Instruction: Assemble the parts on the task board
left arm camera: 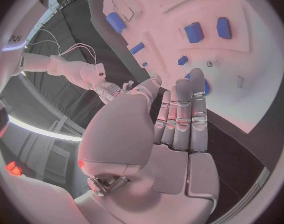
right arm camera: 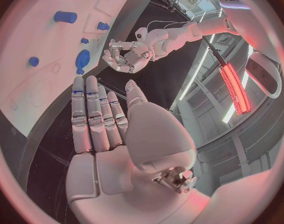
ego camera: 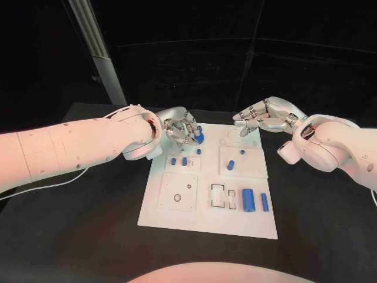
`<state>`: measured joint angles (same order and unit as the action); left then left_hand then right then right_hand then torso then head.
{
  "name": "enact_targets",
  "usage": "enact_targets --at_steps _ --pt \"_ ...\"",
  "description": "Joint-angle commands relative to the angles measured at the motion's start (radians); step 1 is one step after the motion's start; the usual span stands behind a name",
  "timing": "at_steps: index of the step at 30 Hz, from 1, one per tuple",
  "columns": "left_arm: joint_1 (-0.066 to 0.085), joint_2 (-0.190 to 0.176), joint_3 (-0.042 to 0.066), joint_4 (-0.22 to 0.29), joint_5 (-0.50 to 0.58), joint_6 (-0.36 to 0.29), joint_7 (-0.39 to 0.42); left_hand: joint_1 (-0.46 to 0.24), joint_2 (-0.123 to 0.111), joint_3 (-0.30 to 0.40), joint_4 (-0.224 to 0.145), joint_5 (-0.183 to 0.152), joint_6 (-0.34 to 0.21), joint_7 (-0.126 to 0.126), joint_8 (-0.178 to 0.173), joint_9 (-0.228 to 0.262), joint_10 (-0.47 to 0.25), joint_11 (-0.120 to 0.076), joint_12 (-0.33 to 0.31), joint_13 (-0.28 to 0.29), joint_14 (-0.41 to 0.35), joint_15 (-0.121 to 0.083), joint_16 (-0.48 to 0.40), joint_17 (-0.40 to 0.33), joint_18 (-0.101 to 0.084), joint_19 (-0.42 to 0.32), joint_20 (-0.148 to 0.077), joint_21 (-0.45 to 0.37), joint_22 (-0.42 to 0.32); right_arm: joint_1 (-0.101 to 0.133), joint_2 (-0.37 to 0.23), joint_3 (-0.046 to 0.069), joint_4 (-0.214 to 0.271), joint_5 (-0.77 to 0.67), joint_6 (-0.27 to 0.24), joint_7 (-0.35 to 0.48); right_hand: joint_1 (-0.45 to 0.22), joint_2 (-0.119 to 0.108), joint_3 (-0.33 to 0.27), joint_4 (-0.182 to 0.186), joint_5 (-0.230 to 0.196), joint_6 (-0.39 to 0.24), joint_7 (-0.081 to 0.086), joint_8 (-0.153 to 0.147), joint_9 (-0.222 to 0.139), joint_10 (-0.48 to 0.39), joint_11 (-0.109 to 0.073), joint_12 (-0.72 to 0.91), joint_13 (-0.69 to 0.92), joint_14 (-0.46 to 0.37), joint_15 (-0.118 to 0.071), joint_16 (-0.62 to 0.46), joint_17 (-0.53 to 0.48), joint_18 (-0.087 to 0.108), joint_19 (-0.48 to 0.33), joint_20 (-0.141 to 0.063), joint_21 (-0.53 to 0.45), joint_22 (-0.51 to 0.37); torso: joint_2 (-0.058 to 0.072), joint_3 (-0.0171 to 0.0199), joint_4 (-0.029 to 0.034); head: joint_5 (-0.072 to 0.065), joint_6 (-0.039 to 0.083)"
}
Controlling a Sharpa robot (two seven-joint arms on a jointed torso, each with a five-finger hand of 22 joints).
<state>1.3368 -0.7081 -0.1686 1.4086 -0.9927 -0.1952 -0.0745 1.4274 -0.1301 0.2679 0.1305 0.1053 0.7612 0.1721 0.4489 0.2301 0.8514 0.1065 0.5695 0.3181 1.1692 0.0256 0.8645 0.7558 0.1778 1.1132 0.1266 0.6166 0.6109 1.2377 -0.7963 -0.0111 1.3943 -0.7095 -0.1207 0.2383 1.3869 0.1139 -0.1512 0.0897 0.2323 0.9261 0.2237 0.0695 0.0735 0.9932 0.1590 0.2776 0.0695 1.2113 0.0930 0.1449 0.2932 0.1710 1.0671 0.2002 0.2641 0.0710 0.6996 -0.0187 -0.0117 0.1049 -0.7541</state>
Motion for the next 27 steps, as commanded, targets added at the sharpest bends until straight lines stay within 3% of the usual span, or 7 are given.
enact_targets --at_steps 1,5,7,9,13,16,27 --pt "-0.003 0.021 -0.006 -0.020 -0.187 -0.004 0.124 0.009 -0.016 0.017 -0.012 0.002 0.029 0.001 -0.045 -0.040 0.015 0.001 -0.039 -0.053 0.014 0.002 0.003 -0.020 0.006 0.017 -0.001 -0.007 -0.006 0.002 0.002 0.001 0.000 0.003 0.006 0.009 -0.010 0.004 0.001 0.005 0.004 -0.006 0.001 -0.001 0.000 -0.005 0.000 0.006 -0.002 0.000 0.005 -0.006 -0.002 0.012 0.004 0.005 -0.006 -0.002 0.001 -0.0003 -0.0006 -0.006 0.005" --pt "-0.010 0.057 -0.013 -0.056 -0.301 0.000 0.150 0.001 -0.033 0.005 -0.021 0.001 0.050 -0.007 -0.075 -0.067 0.016 -0.002 -0.059 -0.088 0.054 -0.002 0.047 0.000 0.006 0.041 -0.002 -0.002 -0.008 0.002 0.004 0.001 -0.001 0.003 0.006 0.009 -0.010 0.004 0.001 0.005 0.004 -0.006 0.001 -0.001 0.000 -0.005 0.000 0.006 -0.002 0.000 0.005 -0.006 -0.002 0.012 0.004 0.005 -0.006 -0.002 0.000 0.0013 -0.0015 -0.006 0.005" --pt "-0.014 0.073 -0.015 -0.072 -0.343 0.008 0.148 -0.005 -0.033 -0.002 -0.023 0.001 0.062 -0.010 -0.088 -0.079 0.018 -0.005 -0.065 -0.103 0.103 -0.006 0.116 0.059 0.006 0.065 -0.005 0.010 -0.003 0.002 0.005 0.001 -0.001 0.003 0.006 0.009 -0.010 0.005 0.002 0.005 0.005 -0.006 0.001 -0.001 0.000 -0.005 0.000 0.007 -0.002 0.000 0.005 -0.006 -0.002 0.012 0.004 0.005 -0.007 -0.002 0.000 0.0009 -0.0002 -0.008 0.006" --pt "-0.018 0.085 -0.016 -0.086 -0.381 0.020 0.143 -0.009 -0.030 -0.011 -0.026 0.001 0.074 -0.014 -0.111 -0.097 0.017 -0.008 -0.077 -0.126 0.184 -0.012 0.241 0.178 0.005 0.110 -0.011 0.039 0.010 0.002 0.006 0.001 -0.001 0.003 0.006 0.010 -0.010 0.005 0.002 0.005 0.005 -0.006 0.001 -0.001 0.000 -0.005 0.000 0.007 -0.002 0.000 0.005 -0.006 -0.002 0.012 0.004 0.005 -0.007 -0.002 0.000 0.0009 -0.0015 -0.008 0.006" --pt "-0.025 0.104 -0.017 -0.106 -0.441 0.049 0.124 -0.017 -0.023 -0.030 -0.030 0.000 0.102 -0.021 -0.146 -0.123 0.031 -0.016 -0.085 -0.160 0.272 -0.020 0.398 0.340 -0.022 0.212 -0.022 0.219 0.177 0.002 0.006 0.001 -0.001 0.003 0.005 0.009 -0.010 0.005 0.002 0.005 0.005 -0.006 0.001 -0.001 0.000 -0.005 0.000 0.007 -0.002 0.000 0.005 -0.006 -0.002 0.012 0.004 0.005 -0.007 -0.002 0.000 0.0011 -0.0026 -0.008 0.004" --pt "-0.031 0.117 -0.018 -0.121 -0.470 0.061 0.111 -0.018 -0.018 -0.040 -0.033 0.000 0.116 -0.024 -0.161 -0.134 0.037 -0.018 -0.090 -0.175 0.292 -0.022 0.438 0.381 -0.034 0.240 -0.024 0.288 0.246 0.002 0.007 0.001 -0.001 0.003 0.004 0.010 -0.010 0.005 0.002 0.005 0.005 -0.006 0.001 -0.001 0.000 -0.005 0.000 0.007 -0.002 0.000 0.005 -0.006 -0.002 0.012 0.004 0.005 -0.007 -0.002 0.000 0.0007 -0.0004 -0.011 0.005" --pt "-0.043 0.145 -0.018 -0.158 -0.540 0.080 0.095 0.001 0.000 -0.024 -0.048 0.002 0.165 -0.033 -0.173 -0.147 0.055 -0.020 -0.102 -0.205 0.306 -0.025 0.465 0.396 -0.047 0.269 -0.027 0.370 0.330 0.002 0.010 0.001 -0.002 0.003 0.004 0.010 -0.009 0.006 0.003 0.006 0.005 -0.006 0.001 0.000 0.000 -0.006 0.000 0.008 -0.002 0.000 0.005 -0.006 -0.003 0.012 0.005 0.005 -0.008 -0.002 0.000 0.0009 -0.0002 -0.012 0.006"
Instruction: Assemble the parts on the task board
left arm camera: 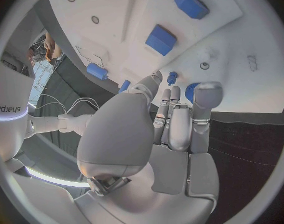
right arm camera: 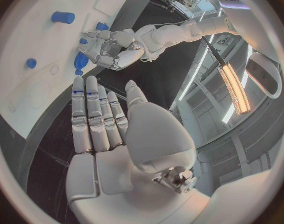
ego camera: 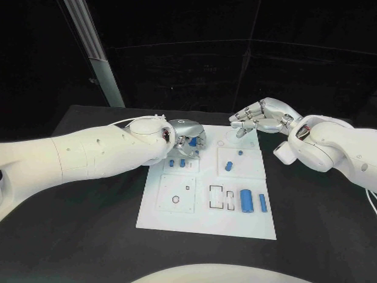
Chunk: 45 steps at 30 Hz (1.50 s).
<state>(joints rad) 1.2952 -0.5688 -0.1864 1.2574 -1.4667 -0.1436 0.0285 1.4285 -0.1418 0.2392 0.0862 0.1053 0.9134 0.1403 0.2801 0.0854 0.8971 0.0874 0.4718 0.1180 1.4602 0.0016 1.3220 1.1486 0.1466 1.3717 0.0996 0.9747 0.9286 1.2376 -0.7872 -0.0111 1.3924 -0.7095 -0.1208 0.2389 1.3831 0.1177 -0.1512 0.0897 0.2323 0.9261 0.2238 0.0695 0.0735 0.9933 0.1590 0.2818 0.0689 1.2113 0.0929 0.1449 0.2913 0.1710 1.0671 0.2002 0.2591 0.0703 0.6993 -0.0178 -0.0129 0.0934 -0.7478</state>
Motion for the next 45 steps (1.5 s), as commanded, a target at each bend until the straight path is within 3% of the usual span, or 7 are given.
enact_targets --at_steps 1,13,45 --pt "-0.002 0.007 0.000 -0.009 -0.068 0.031 -0.008 0.000 0.013 0.007 -0.004 0.002 0.017 -0.002 -0.005 -0.003 0.012 -0.001 -0.006 -0.007 0.016 -0.002 0.009 0.004 -0.017 0.013 -0.001 0.018 0.018 0.002 0.001 0.001 -0.001 0.003 0.004 0.010 -0.005 0.003 0.003 0.006 0.005 -0.006 0.001 0.000 0.000 -0.006 0.000 0.004 -0.001 0.000 0.005 -0.006 -0.001 0.012 0.005 0.005 -0.003 -0.001 0.000 0.0000 0.0014 -0.001 -0.001" --pt "-0.008 0.016 0.001 -0.020 -0.078 0.032 -0.026 0.012 0.030 0.052 -0.014 0.005 0.046 -0.002 -0.020 -0.012 0.037 -0.003 -0.027 -0.035 0.024 -0.004 0.018 0.005 -0.023 0.025 -0.003 0.056 0.059 0.002 0.003 0.001 -0.001 0.003 0.006 0.010 -0.005 0.003 0.003 0.006 0.005 -0.006 0.001 0.000 0.000 -0.006 0.000 0.004 -0.001 0.000 0.005 -0.006 -0.001 0.012 0.005 0.005 -0.003 -0.001 0.000 0.0001 0.0013 -0.002 0.000" --pt "-0.009 0.015 0.001 -0.022 -0.079 0.059 -0.065 0.007 0.038 0.141 -0.028 0.004 0.080 -0.001 -0.044 -0.017 0.089 -0.007 -0.057 -0.054 0.030 -0.008 0.029 0.003 -0.031 0.034 -0.006 0.100 0.109 0.002 0.006 0.001 -0.004 0.003 0.010 0.012 -0.005 0.004 0.003 0.006 0.005 -0.006 0.001 0.000 0.000 -0.006 0.000 0.004 -0.002 0.000 0.005 -0.006 -0.002 0.012 0.005 0.005 -0.003 -0.001 0.000 -0.0003 0.0027 -0.003 -0.002"
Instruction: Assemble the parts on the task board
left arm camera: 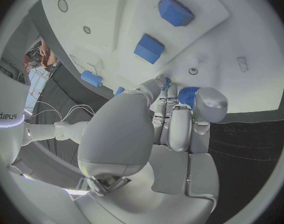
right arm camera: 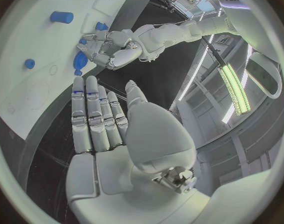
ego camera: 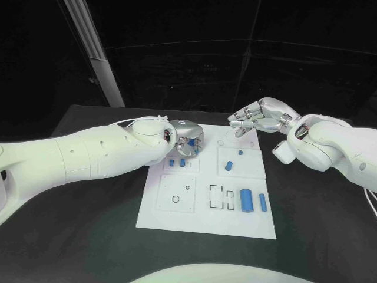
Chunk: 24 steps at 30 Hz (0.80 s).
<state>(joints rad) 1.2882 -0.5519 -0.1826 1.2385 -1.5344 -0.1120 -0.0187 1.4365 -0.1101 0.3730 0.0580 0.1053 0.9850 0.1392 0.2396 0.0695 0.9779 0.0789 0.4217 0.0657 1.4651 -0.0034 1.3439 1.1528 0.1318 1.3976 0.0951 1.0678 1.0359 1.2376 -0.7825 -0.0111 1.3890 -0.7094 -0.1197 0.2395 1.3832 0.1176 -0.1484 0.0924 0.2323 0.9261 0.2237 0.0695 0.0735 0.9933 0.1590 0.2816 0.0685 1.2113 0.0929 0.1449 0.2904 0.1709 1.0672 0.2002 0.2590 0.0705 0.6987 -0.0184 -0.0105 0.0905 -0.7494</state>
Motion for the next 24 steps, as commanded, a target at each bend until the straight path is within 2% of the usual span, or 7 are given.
enact_targets --at_steps 1,8,16,20,24 --pt "-0.003 -0.002 -0.003 -0.002 -0.011 0.028 -0.018 -0.001 0.006 0.009 0.000 0.004 0.010 0.000 -0.004 -0.001 0.010 0.001 -0.007 -0.002 0.025 -0.003 0.007 -0.001 -0.016 0.008 -0.001 0.008 0.003 0.002 0.001 0.001 0.000 0.003 0.009 0.011 -0.005 0.004 0.001 0.003 0.005 -0.006 0.001 0.000 0.000 -0.006 0.000 0.004 -0.001 0.000 0.005 -0.006 -0.001 0.012 0.005 0.005 -0.003 -0.001 0.000 0.0001 0.0005 0.000 0.000" --pt "-0.003 -0.002 -0.003 0.000 -0.011 0.023 -0.015 -0.003 0.011 0.040 -0.011 0.003 0.039 -0.007 -0.003 0.003 0.060 -0.010 -0.002 0.004 0.027 -0.011 0.011 -0.001 -0.019 0.013 -0.006 0.026 0.024 0.002 0.001 0.001 0.000 0.003 0.009 0.011 -0.005 0.004 0.001 0.003 0.005 -0.006 0.001 0.000 0.000 -0.006 0.000 0.004 -0.001 0.000 0.005 -0.006 -0.001 0.012 0.005 0.005 -0.003 -0.001 0.000 0.0005 -0.0005 0.003 -0.002" --pt "-0.003 -0.015 -0.001 0.016 -0.009 -0.039 0.006 0.003 0.018 0.071 -0.034 0.003 0.074 -0.014 -0.001 0.008 0.112 -0.023 -0.002 0.009 0.027 -0.021 0.011 -0.006 -0.024 0.021 -0.015 0.053 0.054 0.002 0.001 0.001 0.000 0.003 0.008 0.012 -0.005 0.004 0.001 0.003 0.005 -0.006 0.001 0.000 0.000 -0.006 0.000 0.004 -0.001 0.000 0.005 -0.006 -0.001 0.012 0.005 0.005 -0.003 -0.001 0.000 -0.0005 0.0012 0.001 0.004" --pt "-0.002 -0.030 0.003 0.036 -0.001 -0.066 0.014 0.001 0.018 0.078 -0.039 0.003 0.082 -0.015 -0.002 0.009 0.121 -0.024 -0.006 0.009 0.027 -0.023 0.012 -0.006 -0.025 0.022 -0.017 0.058 0.060 0.002 0.002 0.001 -0.002 0.003 0.008 0.013 -0.006 0.005 0.001 0.005 0.005 -0.005 0.001 0.000 0.001 -0.006 0.000 0.006 -0.001 0.001 0.005 -0.005 -0.003 0.012 0.006 0.005 -0.004 -0.001 -0.002 0.0001 0.0015 0.001 0.006" --pt "-0.001 -0.047 0.017 0.058 0.011 -0.083 0.018 0.000 0.016 0.081 -0.042 0.002 0.085 -0.015 -0.003 0.009 0.124 -0.025 -0.009 0.009 0.027 -0.023 0.012 -0.008 -0.026 0.023 -0.018 0.061 0.064 0.002 0.002 0.001 -0.004 0.003 0.008 0.013 -0.006 0.005 0.001 0.005 0.005 -0.005 0.001 0.000 0.001 -0.006 0.000 0.006 -0.001 0.001 0.005 -0.005 -0.003 0.012 0.006 0.005 -0.004 -0.001 -0.001 -0.0001 0.0017 0.003 0.010"
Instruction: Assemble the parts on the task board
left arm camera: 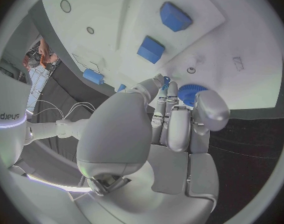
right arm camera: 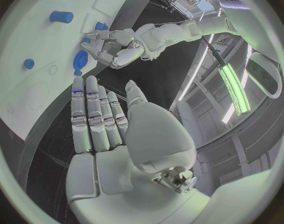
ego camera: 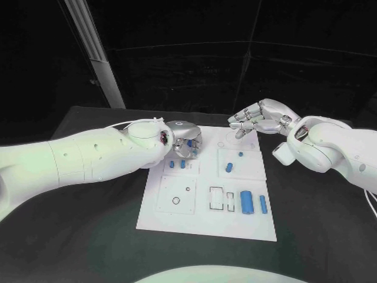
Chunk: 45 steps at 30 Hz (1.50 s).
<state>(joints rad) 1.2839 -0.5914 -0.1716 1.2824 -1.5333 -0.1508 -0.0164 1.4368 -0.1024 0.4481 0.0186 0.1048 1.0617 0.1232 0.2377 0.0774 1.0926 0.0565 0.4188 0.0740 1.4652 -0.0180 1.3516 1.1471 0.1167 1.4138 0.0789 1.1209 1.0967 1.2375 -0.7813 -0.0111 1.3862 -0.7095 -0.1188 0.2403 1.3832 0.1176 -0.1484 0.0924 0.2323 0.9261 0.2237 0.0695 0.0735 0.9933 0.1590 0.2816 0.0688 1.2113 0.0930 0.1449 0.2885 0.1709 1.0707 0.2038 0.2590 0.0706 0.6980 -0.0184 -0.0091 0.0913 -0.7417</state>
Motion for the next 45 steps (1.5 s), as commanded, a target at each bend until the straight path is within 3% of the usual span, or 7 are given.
enact_targets --at_steps 1,6,12,16,20,23,45 --pt "0.003 -0.013 0.010 0.020 0.011 -0.048 0.016 -0.001 0.009 0.006 -0.002 0.003 0.008 0.001 -0.001 0.001 0.009 -0.002 -0.007 0.001 0.027 -0.008 0.004 -0.002 -0.011 0.007 -0.002 0.008 0.003 0.002 0.000 0.001 -0.002 0.004 0.007 0.013 -0.006 0.005 0.001 0.005 0.005 -0.005 0.001 0.000 0.001 -0.006 0.000 0.006 -0.002 0.001 0.005 -0.005 -0.001 0.012 0.003 0.001 -0.004 -0.001 -0.001 -0.0001 0.0006 0.003 0.003" --pt "0.004 -0.037 0.030 0.047 0.019 -0.062 0.019 -0.003 0.007 0.008 -0.004 0.003 0.009 0.002 -0.003 0.001 0.011 -0.002 -0.010 0.000 0.027 -0.008 0.004 -0.002 -0.012 0.008 -0.002 0.012 0.007 0.002 0.000 0.001 -0.004 0.004 0.007 0.013 -0.006 0.005 0.001 0.005 0.005 -0.005 0.001 0.000 0.001 -0.006 0.000 0.006 -0.002 0.001 0.005 -0.005 -0.001 0.012 0.003 0.001 -0.004 -0.001 0.000 -0.0011 0.0020 0.003 0.023" --pt "0.006 -0.076 0.044 0.078 0.028 -0.051 0.005 -0.011 -0.002 0.011 -0.008 0.002 0.008 0.003 -0.010 0.000 0.013 -0.001 -0.021 -0.001 0.026 -0.007 0.002 -0.008 -0.012 0.007 -0.002 0.012 0.009 0.002 0.001 0.001 -0.007 0.004 0.008 0.013 -0.006 0.005 0.001 0.005 0.005 -0.005 0.001 0.000 0.001 -0.006 0.000 0.006 -0.002 0.001 0.005 -0.005 -0.001 0.012 0.003 0.001 -0.004 -0.001 -0.001 -0.0006 0.0029 0.012 0.024" --pt "0.008 -0.101 0.046 0.090 0.031 -0.033 -0.007 -0.016 -0.006 0.011 -0.009 0.001 0.009 0.003 -0.013 -0.001 0.015 0.000 -0.025 -0.002 0.026 -0.007 0.002 -0.009 -0.013 0.007 -0.002 0.014 0.011 0.002 0.000 0.001 -0.008 0.004 0.009 0.013 -0.006 0.005 0.001 0.005 0.005 -0.005 0.001 0.000 0.001 -0.006 0.000 0.006 -0.002 0.001 0.005 -0.005 -0.001 0.012 0.003 0.001 -0.004 -0.001 -0.002 -0.0020 0.0049 0.010 0.024" --pt "0.009 -0.123 0.047 0.095 0.037 -0.013 -0.017 -0.020 -0.010 0.010 -0.009 0.001 0.009 0.003 -0.015 -0.001 0.017 0.000 -0.028 -0.002 0.026 -0.007 0.001 -0.010 -0.013 0.008 -0.001 0.016 0.014 0.002 0.000 0.001 -0.009 0.004 0.008 0.013 -0.006 0.005 0.001 0.005 0.005 -0.005 0.001 0.000 0.001 -0.006 0.000 0.006 -0.002 0.001 0.005 -0.005 -0.001 0.012 0.003 0.001 -0.004 -0.001 -0.002 0.0004 0.0028 0.012 0.021" --pt "0.010 -0.131 0.047 0.092 0.042 -0.006 -0.021 -0.022 -0.014 0.010 -0.011 0.001 0.008 0.003 -0.017 -0.001 0.018 0.000 -0.031 -0.002 0.026 -0.006 0.001 -0.011 -0.013 0.007 -0.001 0.016 0.015 0.002 0.000 0.001 -0.009 0.004 0.008 0.013 -0.006 0.005 0.001 0.005 0.005 -0.005 0.001 0.000 0.001 -0.006 0.000 0.006 -0.002 0.001 0.005 -0.005 -0.001 0.012 0.003 0.001 -0.004 -0.001 -0.001 0.0000 0.0019 0.012 0.020" --pt "0.002 -0.122 0.044 0.065 0.059 0.049 -0.020 -0.029 -0.023 0.007 -0.014 -0.001 0.009 0.003 -0.023 -0.002 0.022 0.001 -0.039 -0.002 0.025 -0.005 -0.001 -0.015 -0.014 0.007 0.000 0.020 0.020 0.002 0.002 0.001 -0.008 0.004 0.008 0.013 -0.006 0.005 0.001 0.005 0.005 -0.005 0.001 0.000 0.001 -0.006 0.000 0.006 -0.002 0.001 0.005 -0.005 -0.001 0.012 0.003 0.001 -0.004 -0.001 -0.001 -0.0001 0.0008 0.012 0.012"
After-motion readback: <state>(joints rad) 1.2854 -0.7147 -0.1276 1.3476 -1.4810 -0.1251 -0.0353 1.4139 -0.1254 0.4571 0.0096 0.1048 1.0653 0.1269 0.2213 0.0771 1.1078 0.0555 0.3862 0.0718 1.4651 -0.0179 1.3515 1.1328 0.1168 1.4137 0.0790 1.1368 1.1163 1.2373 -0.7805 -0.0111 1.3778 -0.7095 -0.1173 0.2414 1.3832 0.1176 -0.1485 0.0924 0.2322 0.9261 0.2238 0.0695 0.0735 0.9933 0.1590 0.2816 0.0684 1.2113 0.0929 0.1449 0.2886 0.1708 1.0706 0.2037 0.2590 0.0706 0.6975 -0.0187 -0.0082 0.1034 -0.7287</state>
